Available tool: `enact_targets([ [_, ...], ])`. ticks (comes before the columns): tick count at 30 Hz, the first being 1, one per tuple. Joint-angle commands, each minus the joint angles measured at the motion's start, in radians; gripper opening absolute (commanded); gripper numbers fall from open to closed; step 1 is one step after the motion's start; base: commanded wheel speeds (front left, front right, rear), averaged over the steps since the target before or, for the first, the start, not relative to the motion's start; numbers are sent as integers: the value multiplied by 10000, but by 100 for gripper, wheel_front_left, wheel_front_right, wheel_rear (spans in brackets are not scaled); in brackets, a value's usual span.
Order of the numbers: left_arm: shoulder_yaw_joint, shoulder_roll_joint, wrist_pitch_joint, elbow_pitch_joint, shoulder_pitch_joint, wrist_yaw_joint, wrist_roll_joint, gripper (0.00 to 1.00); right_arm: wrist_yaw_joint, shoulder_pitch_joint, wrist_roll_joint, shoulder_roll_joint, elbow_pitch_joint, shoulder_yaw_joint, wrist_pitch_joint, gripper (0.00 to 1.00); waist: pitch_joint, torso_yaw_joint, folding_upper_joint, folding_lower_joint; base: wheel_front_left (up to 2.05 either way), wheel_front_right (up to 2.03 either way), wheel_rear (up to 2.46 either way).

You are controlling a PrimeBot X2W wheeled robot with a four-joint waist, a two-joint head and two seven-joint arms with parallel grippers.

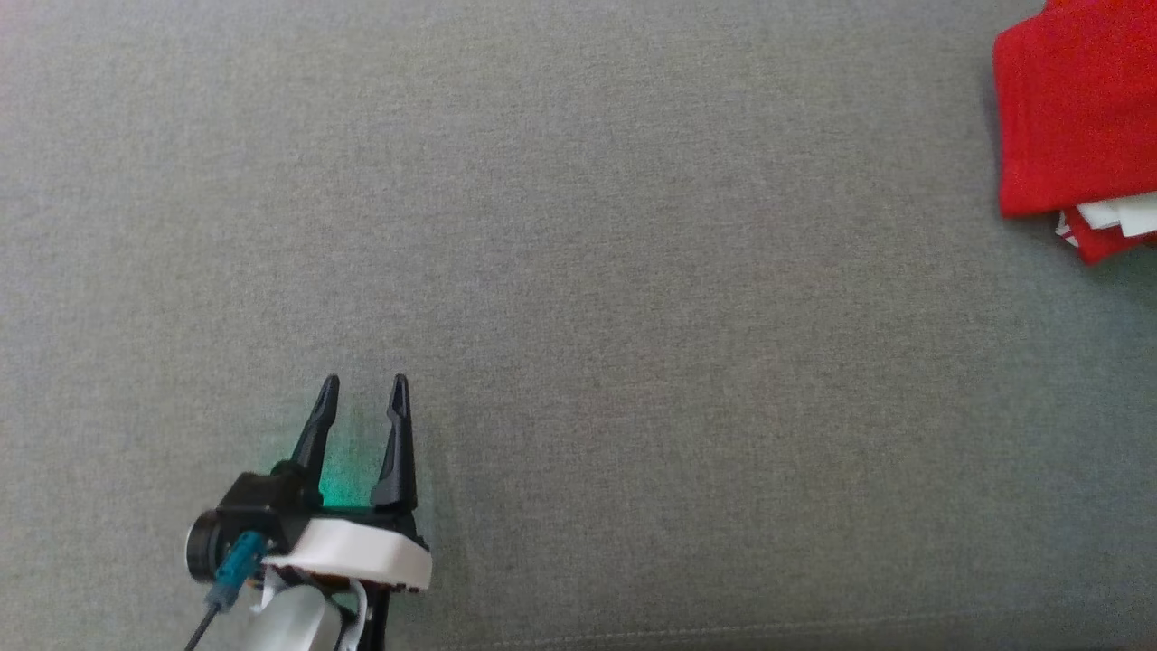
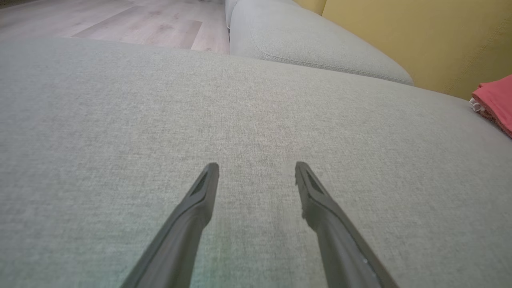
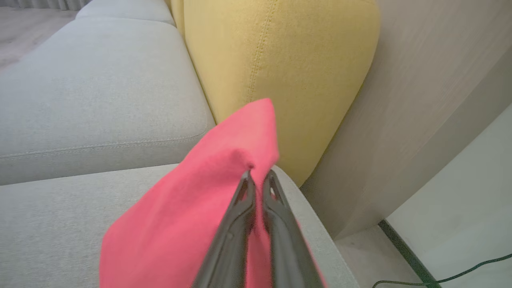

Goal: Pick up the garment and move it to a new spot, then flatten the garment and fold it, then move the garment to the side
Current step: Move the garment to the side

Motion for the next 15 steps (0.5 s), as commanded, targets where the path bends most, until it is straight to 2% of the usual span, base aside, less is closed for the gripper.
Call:
enact_targets([
  [1,262,198,-47,-320,-331,6,31,100,37,-371,-237,-246,-296,-97,-290,0,75,31,0,0,0,0,0],
  [2,251,211,-33,-344,-349,14,40,100,37,-387,-448,-266,-279,-314,-574,44,110,39,0,0,0,0,0],
  [3,236,226,-13,-360,-362,21,50,100,37,-361,-743,-283,-219,-489,-775,100,132,48,0,0,0,0,0],
  [9,221,313,70,-450,-376,74,36,100,37,-348,-1509,173,159,-1139,-1910,100,198,-6,0,0,0,0,0],
  [15,246,411,109,-560,-318,160,26,100,37,-494,-1437,638,449,-935,-2172,100,124,-179,0,0,0,0,0],
])
